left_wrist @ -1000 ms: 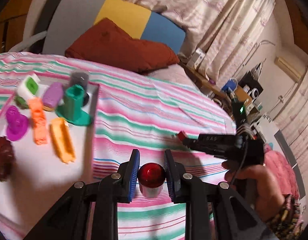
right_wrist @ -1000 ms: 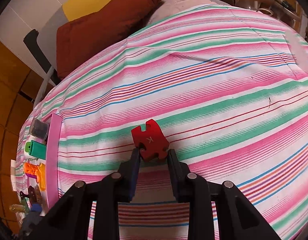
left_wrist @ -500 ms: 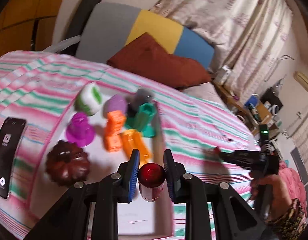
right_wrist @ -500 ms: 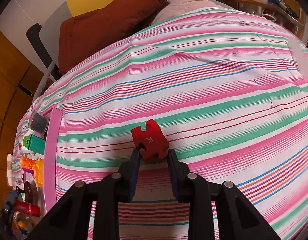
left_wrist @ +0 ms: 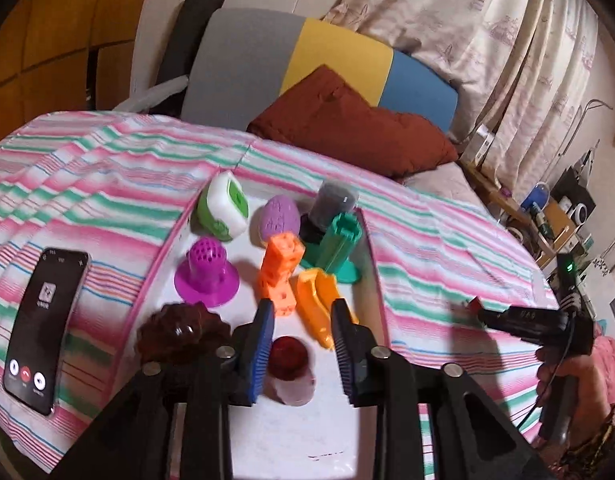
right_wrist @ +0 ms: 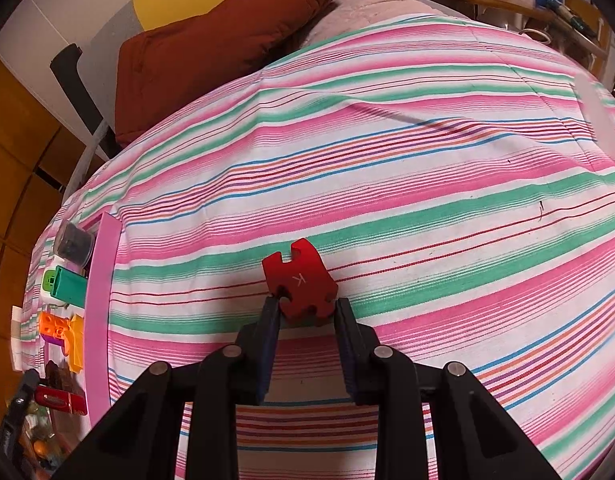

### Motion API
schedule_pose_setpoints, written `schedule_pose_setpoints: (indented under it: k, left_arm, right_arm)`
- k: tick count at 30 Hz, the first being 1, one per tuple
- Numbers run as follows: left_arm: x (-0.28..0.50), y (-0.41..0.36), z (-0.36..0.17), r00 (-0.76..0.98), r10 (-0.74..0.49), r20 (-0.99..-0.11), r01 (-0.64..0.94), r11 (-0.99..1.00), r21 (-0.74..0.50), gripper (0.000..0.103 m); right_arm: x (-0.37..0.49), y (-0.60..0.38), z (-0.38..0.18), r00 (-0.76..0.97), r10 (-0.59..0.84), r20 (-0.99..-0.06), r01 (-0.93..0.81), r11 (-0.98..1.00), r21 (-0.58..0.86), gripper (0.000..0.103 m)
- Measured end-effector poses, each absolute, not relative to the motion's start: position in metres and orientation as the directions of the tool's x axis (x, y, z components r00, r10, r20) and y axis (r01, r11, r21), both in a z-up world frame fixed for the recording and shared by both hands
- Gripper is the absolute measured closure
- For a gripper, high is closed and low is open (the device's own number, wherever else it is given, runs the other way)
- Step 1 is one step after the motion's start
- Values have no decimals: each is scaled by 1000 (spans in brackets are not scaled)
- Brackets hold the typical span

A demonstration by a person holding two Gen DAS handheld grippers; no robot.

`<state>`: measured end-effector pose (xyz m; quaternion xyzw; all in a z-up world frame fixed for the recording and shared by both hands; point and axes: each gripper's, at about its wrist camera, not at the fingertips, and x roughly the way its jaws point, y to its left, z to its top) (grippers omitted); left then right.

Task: Organize rigid objects
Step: 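Carry the red tube into the tray and open the left gripper while the right gripper holds the red piece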

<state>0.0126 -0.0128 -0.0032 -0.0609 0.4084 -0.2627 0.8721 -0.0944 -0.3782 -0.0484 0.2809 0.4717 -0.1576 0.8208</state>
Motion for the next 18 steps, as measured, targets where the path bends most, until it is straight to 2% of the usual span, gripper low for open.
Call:
schedule_pose_setpoints:
  k: [8, 12, 18]
  left_arm:
    - [-2, 13, 16, 610, -488, -624, 389, 871, -301, 70]
    - [-13, 30, 13, 607, -500, -618, 382, 865, -324, 64]
    - [-31, 51, 3, 613, -479, -628, 382, 876, -295, 64]
  right_arm:
    - [-97, -375, -43, 531, 15, -847, 505, 798, 330, 75]
    - [-96, -362, -34, 553, 21, -833, 459, 827, 326, 75]
    - [-96, -327, -20, 613, 92, -784, 342, 864, 369, 75]
